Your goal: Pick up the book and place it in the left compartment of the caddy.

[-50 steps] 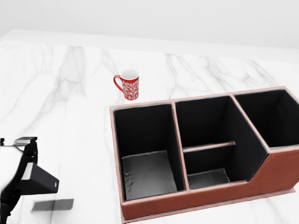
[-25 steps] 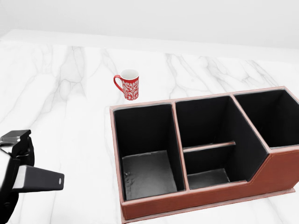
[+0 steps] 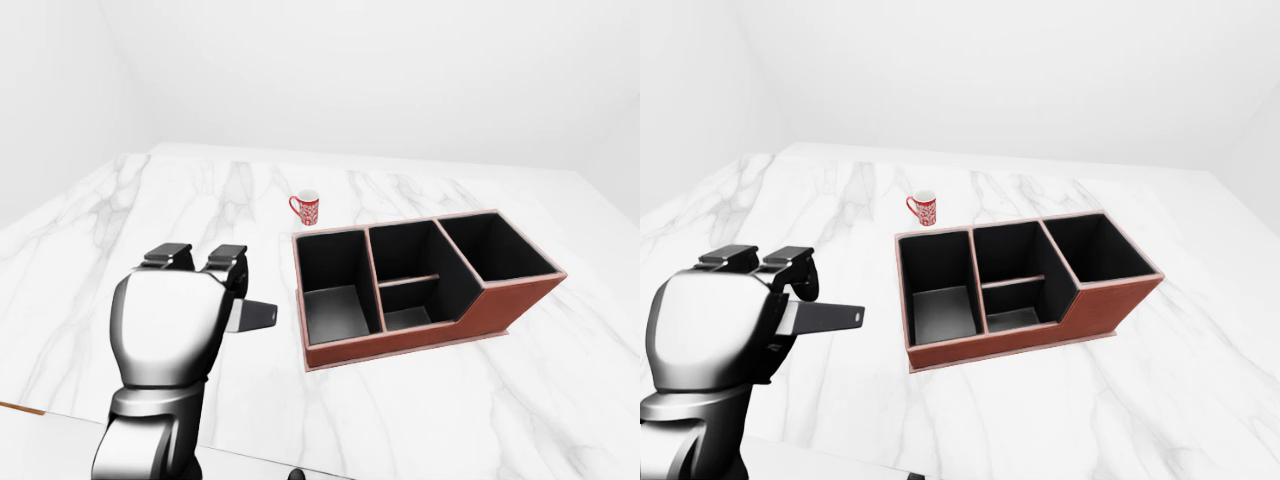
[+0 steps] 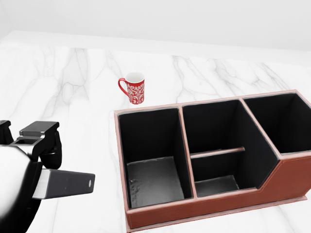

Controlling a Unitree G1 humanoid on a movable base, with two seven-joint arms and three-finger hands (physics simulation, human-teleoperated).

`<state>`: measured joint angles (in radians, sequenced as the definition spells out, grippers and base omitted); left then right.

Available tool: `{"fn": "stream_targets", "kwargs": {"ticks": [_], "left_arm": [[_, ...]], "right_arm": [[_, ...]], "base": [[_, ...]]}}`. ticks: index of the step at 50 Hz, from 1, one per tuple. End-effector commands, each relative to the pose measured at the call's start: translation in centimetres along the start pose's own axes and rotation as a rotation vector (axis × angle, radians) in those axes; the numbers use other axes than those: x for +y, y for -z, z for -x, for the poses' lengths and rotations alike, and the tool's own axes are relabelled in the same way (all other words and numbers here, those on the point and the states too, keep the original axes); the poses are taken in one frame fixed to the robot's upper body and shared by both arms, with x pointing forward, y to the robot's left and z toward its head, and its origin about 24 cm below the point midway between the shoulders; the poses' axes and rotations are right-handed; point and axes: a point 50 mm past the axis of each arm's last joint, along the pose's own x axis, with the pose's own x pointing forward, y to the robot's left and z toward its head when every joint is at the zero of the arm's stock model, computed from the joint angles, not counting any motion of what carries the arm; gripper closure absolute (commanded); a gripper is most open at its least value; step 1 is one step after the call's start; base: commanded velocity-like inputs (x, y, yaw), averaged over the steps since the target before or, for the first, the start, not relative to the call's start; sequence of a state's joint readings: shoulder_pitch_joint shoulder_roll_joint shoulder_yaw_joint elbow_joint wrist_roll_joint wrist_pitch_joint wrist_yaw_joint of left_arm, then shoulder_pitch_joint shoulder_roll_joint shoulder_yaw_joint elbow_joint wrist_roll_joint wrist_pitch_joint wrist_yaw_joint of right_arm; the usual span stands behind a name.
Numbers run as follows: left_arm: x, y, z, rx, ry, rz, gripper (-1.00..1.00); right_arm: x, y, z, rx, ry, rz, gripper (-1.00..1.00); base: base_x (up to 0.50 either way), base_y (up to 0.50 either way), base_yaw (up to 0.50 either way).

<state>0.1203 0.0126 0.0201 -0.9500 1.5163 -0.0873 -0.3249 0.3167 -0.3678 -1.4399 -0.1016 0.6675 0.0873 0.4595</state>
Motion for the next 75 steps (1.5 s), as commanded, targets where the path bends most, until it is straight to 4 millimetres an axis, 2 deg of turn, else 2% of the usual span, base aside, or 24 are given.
{"fn": "stream_targets", "kwargs": {"ticks": [1, 20, 32, 39, 46, 64, 75], "left_arm": [[2.0, -1.4, 0.1, -0.061, -0.054, 0.051, 1.0], [3.9, -3.8, -1.4, -0.146, -0.069, 0.104, 1.0], [5.3, -5.3, -2.1, -0.201, -0.071, 0.128, 1.0], [5.3, -5.9, -2.2, -0.207, -0.067, 0.134, 1.0], [6.9, -6.9, -3.1, -0.227, -0.161, 0.167, 1.0], [7.5, -9.1, -4.2, -0.23, -0.162, 0.163, 1.0], [5.8, -9.7, -5.2, -0.241, -0.079, 0.109, 1.0]], "right_arm": [[0.0, -0.2, 0.0, -0.006, -0.002, 0.002, -1.0], [0.0, 0.3, 0.0, 0.008, -0.002, -0.005, -1.0], [-0.1, -0.4, 0.0, -0.013, -0.001, 0.002, -1.0], [-0.1, -0.4, 0.0, -0.015, -0.002, 0.003, -1.0], [-0.1, -0.3, -0.1, -0.012, 0.001, 0.0, -1.0], [-0.2, -0.2, -0.2, -0.012, 0.005, -0.005, -1.0], [-0.2, -0.5, -0.2, -0.021, 0.004, -0.006, -1.0]], "base": [[0.0, 0.0, 0.0], [0.0, 0.0, 0.0], [0.0, 0.0, 0.0], [0.0, 0.0, 0.0], [0.0, 0.0, 0.0], [0.0, 0.0, 0.0], [0.0, 0.0, 0.0]]}}
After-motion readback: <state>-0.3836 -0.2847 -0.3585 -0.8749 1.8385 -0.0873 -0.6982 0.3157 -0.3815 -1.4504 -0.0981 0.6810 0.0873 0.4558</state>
